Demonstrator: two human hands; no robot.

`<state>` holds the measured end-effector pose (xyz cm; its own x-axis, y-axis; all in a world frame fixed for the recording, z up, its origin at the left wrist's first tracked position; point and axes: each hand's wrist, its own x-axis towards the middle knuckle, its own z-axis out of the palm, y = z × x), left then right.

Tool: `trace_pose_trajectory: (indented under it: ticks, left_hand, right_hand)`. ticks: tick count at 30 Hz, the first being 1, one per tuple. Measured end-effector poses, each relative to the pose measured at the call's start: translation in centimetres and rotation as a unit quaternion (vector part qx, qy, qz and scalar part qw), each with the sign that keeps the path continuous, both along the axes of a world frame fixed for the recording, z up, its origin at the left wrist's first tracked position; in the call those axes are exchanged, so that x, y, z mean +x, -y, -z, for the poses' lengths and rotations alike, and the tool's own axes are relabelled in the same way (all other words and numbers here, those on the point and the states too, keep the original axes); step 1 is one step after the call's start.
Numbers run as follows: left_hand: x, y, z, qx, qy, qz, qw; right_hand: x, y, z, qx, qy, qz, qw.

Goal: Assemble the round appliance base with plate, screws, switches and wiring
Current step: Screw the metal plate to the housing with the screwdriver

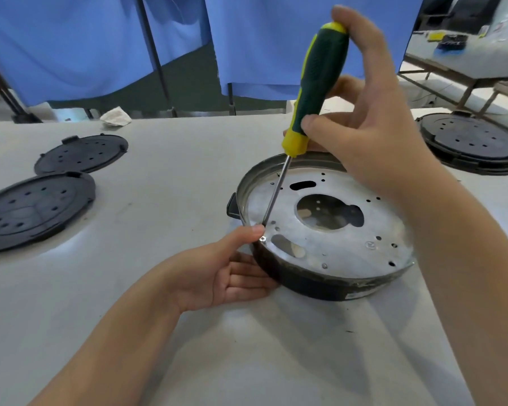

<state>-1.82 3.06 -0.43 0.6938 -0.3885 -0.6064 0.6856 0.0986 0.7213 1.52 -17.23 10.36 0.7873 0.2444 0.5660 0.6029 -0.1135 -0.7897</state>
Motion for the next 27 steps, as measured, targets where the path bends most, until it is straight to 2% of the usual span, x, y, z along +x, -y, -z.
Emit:
trace_pose_trajectory:
  ticks: [8,27]
  left_hand:
    - [0.04,0.2,-0.06,0.013,0.002,-0.001,1.0]
    - [-0.26,0.39,-0.3,0.025,0.011,-0.008,1.0]
  right_hand:
    - [-0.28,-0.57,0.18,-0.008,-0.003,-0.034,0.999]
    - [-0.72,-0.57,-0.22,-0.041,0.014,-0.029,0.999]
